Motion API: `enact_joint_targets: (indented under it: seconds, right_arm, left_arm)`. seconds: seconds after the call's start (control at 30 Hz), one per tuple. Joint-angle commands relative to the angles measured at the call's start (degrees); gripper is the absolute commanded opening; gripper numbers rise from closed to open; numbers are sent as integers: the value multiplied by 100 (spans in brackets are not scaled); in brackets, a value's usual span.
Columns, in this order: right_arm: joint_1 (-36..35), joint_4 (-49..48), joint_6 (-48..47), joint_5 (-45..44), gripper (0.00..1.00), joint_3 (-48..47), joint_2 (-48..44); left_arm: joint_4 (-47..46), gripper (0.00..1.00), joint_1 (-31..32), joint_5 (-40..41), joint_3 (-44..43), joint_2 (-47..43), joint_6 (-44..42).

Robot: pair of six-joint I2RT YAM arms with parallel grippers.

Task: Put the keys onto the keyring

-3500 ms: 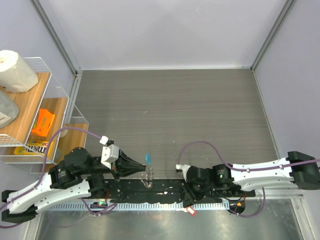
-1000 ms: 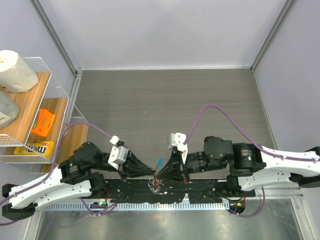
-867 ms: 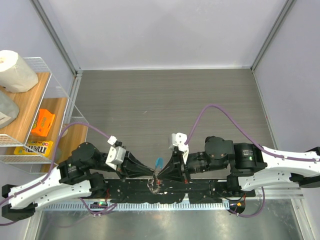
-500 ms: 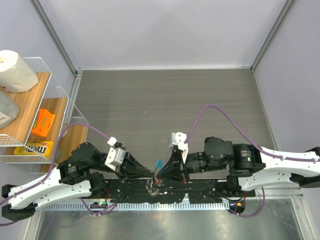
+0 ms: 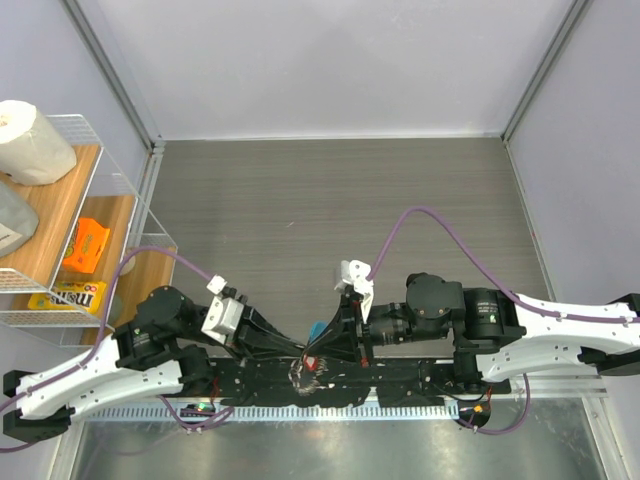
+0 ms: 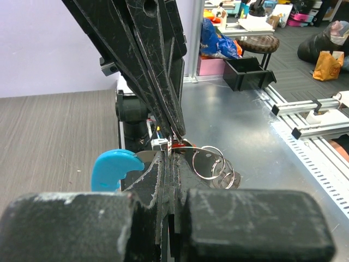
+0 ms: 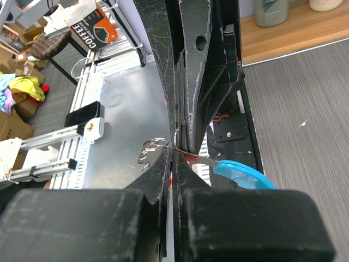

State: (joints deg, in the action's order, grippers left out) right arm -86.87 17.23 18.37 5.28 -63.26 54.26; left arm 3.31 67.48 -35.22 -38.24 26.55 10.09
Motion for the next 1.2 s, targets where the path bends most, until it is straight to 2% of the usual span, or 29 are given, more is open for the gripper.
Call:
enact_joint_targets:
  seconds: [0.0, 0.77, 1.17]
  right_arm:
    - [21, -352, 123, -9, 6, 25, -12]
    - [153, -572, 597, -247, 6, 174, -205]
    - [241, -677, 712, 34, 6, 253, -117]
  left_arm:
    - [-516, 0, 2, -72, -228, -79, -33]
    - [-788, 0, 11, -389, -96, -132, -24]
    - [-1069, 0, 19, -327, 18, -299, -24]
